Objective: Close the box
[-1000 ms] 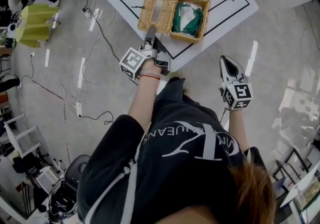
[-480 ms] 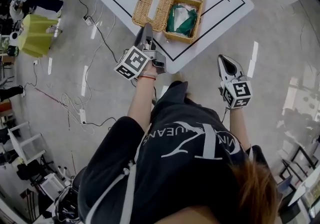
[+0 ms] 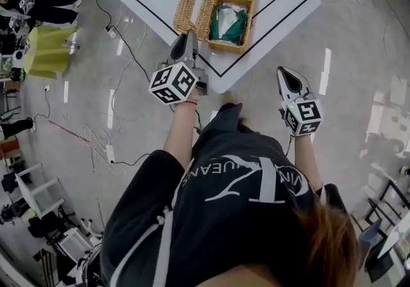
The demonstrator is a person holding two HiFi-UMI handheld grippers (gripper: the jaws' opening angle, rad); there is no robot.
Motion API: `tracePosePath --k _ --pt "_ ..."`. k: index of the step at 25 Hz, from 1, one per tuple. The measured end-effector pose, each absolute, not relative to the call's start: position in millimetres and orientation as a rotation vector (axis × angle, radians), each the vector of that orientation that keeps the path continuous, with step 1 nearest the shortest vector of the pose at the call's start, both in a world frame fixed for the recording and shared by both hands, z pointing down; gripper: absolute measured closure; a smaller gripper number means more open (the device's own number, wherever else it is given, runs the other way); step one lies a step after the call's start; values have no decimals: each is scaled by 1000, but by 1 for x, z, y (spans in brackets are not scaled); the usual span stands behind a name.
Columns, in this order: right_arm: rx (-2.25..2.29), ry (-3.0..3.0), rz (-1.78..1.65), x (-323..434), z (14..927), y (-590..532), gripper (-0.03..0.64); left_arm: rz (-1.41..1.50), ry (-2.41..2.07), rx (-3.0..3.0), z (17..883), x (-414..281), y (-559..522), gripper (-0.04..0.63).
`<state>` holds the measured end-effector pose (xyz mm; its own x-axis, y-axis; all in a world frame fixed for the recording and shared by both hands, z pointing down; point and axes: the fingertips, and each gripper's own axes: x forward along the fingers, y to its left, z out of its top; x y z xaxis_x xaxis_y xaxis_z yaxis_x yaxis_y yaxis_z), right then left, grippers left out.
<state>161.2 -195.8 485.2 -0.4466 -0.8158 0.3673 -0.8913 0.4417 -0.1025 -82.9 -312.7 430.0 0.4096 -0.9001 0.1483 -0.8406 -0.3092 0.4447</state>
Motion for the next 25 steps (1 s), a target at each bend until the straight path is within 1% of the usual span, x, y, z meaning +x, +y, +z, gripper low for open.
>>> tracePosePath --k 13,21,25 --pt "1496 -2442 439 160 491 -198 620 278 -1513 2591 425 -43 -305 561" --pt "1515 -2438 453 165 491 -197 620 472 -1448 2731 431 -20 -298 544" --pt "1528 -2432 463 168 492 -194 620 625 -1397 2811 439 -5 -292 532"
